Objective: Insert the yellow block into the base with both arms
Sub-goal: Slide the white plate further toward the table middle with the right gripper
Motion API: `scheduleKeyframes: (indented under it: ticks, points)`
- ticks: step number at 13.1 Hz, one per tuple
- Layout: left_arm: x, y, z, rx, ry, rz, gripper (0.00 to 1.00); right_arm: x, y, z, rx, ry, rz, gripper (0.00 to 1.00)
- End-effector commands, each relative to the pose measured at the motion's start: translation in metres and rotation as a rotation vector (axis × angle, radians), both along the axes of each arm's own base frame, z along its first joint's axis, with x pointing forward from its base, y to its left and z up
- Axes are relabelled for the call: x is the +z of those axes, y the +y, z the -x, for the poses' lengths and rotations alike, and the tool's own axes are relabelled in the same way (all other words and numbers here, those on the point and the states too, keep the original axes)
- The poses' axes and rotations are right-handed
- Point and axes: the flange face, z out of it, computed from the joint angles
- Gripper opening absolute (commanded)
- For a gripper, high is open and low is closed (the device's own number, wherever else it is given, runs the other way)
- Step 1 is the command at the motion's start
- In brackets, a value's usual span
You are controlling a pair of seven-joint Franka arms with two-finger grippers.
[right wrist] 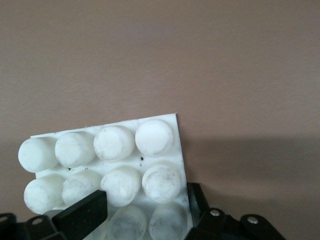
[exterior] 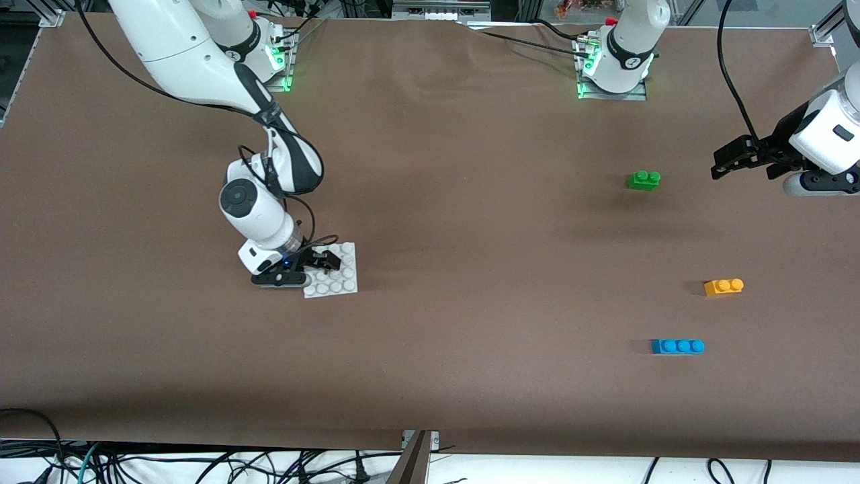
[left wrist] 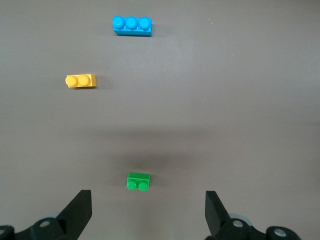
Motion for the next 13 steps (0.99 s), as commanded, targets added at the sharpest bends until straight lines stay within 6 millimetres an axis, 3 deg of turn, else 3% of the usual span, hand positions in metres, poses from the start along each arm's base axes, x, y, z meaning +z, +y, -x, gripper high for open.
scheduleKeyframes:
  ticks: [1,10,13]
  points:
    - [0.003,0.001,0.001,0.004,0.005,0.028,1.0,-0.025,0.047,0.009,-0.035,0.015,-0.016,0.75]
    - [0.003,0.001,0.001,0.004,0.005,0.028,1.0,-0.03,0.164,0.035,-0.106,-0.006,-0.063,0.75]
    - [0.003,0.001,0.001,0.004,0.005,0.028,1.0,-0.031,0.202,0.053,-0.109,-0.007,-0.082,0.75]
